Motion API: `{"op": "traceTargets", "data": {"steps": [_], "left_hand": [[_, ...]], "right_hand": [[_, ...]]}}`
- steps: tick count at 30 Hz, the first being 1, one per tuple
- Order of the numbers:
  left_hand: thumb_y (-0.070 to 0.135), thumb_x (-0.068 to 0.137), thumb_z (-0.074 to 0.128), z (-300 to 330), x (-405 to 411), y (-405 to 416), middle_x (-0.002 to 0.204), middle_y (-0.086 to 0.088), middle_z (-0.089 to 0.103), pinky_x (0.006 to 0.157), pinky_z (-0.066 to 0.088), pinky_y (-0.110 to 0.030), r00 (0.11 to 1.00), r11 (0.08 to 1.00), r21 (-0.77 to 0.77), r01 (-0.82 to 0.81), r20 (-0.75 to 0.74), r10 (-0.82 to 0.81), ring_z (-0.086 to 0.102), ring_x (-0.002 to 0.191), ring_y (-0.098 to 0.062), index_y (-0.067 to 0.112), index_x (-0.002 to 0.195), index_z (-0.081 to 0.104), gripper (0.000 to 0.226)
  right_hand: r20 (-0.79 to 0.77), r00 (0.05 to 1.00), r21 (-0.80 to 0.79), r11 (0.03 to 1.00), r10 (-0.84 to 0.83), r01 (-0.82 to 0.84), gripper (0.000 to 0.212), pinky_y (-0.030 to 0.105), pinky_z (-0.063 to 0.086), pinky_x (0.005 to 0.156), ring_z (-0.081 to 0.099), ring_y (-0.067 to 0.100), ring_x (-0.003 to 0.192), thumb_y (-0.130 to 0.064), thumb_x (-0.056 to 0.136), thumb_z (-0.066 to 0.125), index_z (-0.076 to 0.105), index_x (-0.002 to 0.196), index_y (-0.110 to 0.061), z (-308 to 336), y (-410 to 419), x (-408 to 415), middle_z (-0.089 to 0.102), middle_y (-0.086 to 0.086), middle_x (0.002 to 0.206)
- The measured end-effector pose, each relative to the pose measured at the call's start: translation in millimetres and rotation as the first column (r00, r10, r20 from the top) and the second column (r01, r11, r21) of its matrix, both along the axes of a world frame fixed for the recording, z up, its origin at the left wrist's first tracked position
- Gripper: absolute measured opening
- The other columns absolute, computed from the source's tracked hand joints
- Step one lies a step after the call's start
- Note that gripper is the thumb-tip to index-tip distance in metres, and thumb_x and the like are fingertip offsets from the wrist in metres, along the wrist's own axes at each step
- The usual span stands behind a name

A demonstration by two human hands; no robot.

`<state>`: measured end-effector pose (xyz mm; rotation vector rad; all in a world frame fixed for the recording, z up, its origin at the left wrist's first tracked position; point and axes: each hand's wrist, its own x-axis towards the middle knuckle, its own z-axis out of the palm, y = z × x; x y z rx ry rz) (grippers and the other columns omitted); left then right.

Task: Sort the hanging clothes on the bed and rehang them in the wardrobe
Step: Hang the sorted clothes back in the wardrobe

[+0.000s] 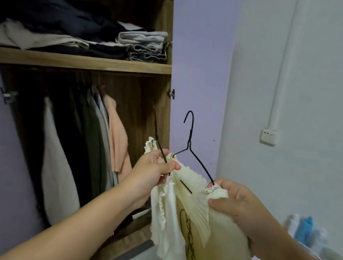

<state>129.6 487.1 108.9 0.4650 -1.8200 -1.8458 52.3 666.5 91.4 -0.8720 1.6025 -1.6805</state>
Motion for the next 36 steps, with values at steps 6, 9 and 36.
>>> {"op": "traceTargets", "data": {"steps": [6,9,36], "left_hand": [[0.003,0.088,0.055,-0.3,-25.4,-59.6,0.071,0.014,0.071,0.045,0.04,-0.01,0.995,0.995,-0.05,-0.089,0.043,0.092,0.046,0.058,-0.005,0.002,0.129,0.048,0.042],[0.002,0.089,0.055,3.9,-45.6,-93.5,0.067,0.024,0.068,0.046,0.04,-0.009,0.992,0.992,-0.057,-0.115,0.042,0.117,0.048,0.069,-0.01,-0.001,0.127,0.05,0.039],[0.0,0.091,0.05,19.2,-244.0,-369.8,0.071,0.005,0.069,0.066,0.039,-0.023,0.949,0.95,-0.032,-0.312,0.033,0.313,0.049,0.064,-0.008,0.001,0.129,0.047,0.038]], "right_hand": [[-0.03,0.999,0.009,0.999,0.033,-0.033,0.014,0.025,0.049,0.053,0.065,0.02,0.06,0.0,0.075,0.061,0.064,0.084,-0.01,0.7,-66.9,-34.0,0.069,0.01,0.071],[-0.026,0.998,-0.018,0.999,0.05,-0.05,0.019,0.024,0.05,0.051,0.065,0.019,0.058,-0.006,0.062,0.059,0.063,0.081,-0.011,8.7,-105.8,-53.5,0.069,0.01,0.068],[-0.152,0.984,-0.026,0.995,0.092,-0.097,0.022,0.051,0.05,0.092,0.065,0.035,0.092,0.006,0.085,0.053,0.062,0.093,-0.012,29.5,-429.8,-290.2,0.069,0.016,0.097]]}}
